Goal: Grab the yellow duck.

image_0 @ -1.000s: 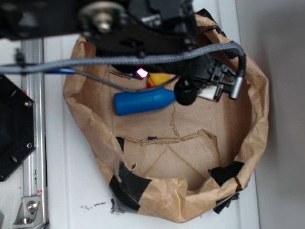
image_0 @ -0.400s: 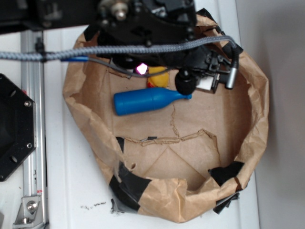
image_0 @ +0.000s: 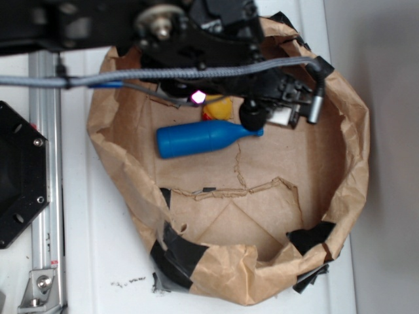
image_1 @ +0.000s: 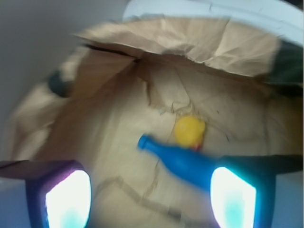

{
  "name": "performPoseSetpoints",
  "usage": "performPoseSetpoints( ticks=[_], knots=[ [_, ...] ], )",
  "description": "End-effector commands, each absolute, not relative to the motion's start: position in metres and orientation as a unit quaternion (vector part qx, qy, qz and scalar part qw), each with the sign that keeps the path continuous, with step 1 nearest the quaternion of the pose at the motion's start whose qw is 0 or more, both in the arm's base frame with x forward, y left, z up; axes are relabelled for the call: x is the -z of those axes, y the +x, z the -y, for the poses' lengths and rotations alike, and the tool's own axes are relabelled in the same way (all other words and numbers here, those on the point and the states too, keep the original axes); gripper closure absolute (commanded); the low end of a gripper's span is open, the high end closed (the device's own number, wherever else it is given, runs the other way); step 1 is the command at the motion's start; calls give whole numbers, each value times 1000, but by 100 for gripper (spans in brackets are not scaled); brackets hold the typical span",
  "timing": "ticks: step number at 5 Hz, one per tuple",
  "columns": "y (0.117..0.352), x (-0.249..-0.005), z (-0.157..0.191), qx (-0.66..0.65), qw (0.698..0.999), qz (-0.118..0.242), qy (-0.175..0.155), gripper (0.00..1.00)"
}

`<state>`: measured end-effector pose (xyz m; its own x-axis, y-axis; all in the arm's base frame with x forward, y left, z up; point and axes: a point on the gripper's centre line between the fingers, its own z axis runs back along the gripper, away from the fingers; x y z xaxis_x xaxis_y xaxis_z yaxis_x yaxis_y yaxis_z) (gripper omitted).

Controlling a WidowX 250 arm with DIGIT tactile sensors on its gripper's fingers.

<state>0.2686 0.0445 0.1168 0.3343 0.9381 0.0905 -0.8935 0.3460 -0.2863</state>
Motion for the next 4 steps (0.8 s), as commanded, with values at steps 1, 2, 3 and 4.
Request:
performPoseSetpoints(
  ticks=[1, 2, 3, 4],
  knots=[
    [274, -82, -61, -594, 789, 128, -86, 0],
    [278, -75, -49, -596, 790, 118, -78, 0],
    [278, -71, -43, -599, 790, 114, -70, 0],
    [280, -71, -43, -600, 789, 120, -64, 0]
  ],
)
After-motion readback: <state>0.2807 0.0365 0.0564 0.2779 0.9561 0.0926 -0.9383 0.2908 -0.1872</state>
